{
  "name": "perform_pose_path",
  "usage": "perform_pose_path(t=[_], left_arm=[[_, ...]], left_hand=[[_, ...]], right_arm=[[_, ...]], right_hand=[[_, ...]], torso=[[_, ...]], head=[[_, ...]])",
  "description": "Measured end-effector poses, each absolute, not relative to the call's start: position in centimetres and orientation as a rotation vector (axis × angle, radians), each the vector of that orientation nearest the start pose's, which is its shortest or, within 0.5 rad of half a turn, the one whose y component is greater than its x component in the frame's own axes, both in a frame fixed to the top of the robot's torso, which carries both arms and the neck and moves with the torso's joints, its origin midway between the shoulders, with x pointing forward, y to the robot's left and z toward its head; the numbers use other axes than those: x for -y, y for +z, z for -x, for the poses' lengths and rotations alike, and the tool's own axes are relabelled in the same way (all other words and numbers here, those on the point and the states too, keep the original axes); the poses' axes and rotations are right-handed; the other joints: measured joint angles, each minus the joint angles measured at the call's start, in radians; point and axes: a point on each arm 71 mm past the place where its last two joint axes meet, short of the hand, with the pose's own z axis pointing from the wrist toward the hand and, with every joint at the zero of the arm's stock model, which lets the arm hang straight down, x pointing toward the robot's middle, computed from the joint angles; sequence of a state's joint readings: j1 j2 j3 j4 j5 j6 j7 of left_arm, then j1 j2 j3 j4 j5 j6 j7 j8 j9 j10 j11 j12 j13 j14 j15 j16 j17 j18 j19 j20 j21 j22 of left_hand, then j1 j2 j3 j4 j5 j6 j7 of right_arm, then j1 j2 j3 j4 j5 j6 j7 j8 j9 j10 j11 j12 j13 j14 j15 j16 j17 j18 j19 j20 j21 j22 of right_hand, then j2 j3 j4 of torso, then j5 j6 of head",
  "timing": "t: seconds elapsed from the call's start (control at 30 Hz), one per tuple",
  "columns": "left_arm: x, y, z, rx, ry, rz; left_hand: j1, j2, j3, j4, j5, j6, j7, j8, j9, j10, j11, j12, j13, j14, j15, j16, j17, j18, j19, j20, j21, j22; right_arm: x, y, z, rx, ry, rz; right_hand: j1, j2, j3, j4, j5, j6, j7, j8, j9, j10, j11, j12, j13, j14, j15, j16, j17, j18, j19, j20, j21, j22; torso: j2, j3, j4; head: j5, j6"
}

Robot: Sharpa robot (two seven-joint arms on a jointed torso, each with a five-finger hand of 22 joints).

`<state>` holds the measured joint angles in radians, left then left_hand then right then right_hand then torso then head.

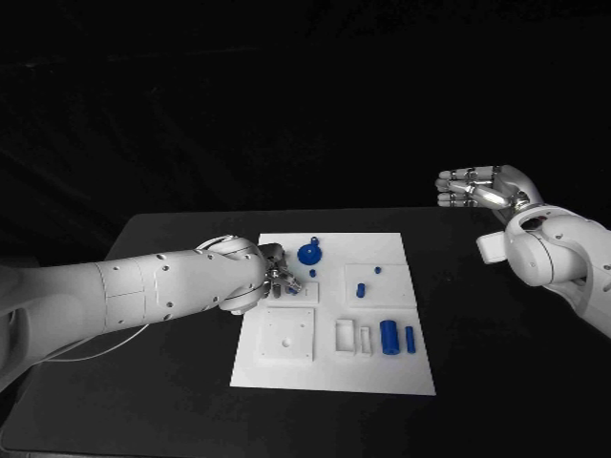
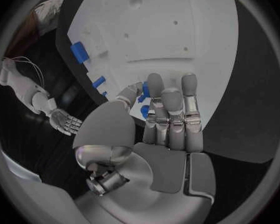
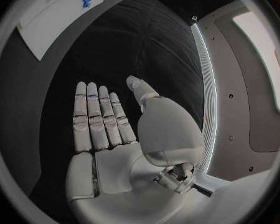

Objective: Assemble the parts on the task board

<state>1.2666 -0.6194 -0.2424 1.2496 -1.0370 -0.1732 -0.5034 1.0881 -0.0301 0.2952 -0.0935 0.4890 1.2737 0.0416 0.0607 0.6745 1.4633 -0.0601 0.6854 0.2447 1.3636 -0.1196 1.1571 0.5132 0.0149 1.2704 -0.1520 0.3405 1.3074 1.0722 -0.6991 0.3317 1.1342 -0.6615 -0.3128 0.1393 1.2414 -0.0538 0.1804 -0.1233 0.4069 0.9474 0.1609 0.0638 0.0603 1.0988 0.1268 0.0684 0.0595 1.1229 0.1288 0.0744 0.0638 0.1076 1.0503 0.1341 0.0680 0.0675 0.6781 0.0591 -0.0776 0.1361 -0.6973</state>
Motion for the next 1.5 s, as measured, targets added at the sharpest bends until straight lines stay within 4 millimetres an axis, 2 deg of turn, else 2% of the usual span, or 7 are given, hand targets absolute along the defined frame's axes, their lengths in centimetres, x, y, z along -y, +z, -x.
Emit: perform_pose_path(t=[0.43,1.5], left_arm=[[-19.84,-26.2,-51.68,-2.145,-0.271,0.316],[-20.01,-26.28,-51.69,-2.159,-0.259,0.288]], left_hand=[[0.0,0.0,0.0,0.0,0.004,0.002,0.002,0.002,0.003,0.0,0.0,0.0,0.0,0.0,0.0,0.0,0.0,0.0,0.0,0.0,0.0,0.0],[0.0,0.0,-0.001,-0.001,-0.001,0.002,0.001,0.002,0.004,0.0,0.0,0.0,-0.004,0.001,0.001,-0.004,-0.003,0.0,0.0,0.0,0.0,0.0]], right_arm=[[27.04,-15.72,-56.69,-1.38,1.088,-0.809],[26.81,-15.92,-56.7,-1.39,1.094,-0.805]], right_hand=[[0.0,0.0,0.006,-0.001,0.0,0.0,0.0,0.0,0.0,0.0,0.0,0.0,0.0,0.0,0.0,0.0,0.0,0.0,0.0,0.0,0.0,0.0],[0.0,0.0,0.01,0.003,0.0,0.0,0.0,0.0,0.0,0.0,0.0,0.0,0.0,0.0,0.0,0.0,0.0,0.0,0.0,0.0,0.0,0.0]], torso=[[-0.001,0.0012,-0.0009],[0.0,0.0006,0.0]], head=[[0.0,-0.003],[0.001,-0.005]])
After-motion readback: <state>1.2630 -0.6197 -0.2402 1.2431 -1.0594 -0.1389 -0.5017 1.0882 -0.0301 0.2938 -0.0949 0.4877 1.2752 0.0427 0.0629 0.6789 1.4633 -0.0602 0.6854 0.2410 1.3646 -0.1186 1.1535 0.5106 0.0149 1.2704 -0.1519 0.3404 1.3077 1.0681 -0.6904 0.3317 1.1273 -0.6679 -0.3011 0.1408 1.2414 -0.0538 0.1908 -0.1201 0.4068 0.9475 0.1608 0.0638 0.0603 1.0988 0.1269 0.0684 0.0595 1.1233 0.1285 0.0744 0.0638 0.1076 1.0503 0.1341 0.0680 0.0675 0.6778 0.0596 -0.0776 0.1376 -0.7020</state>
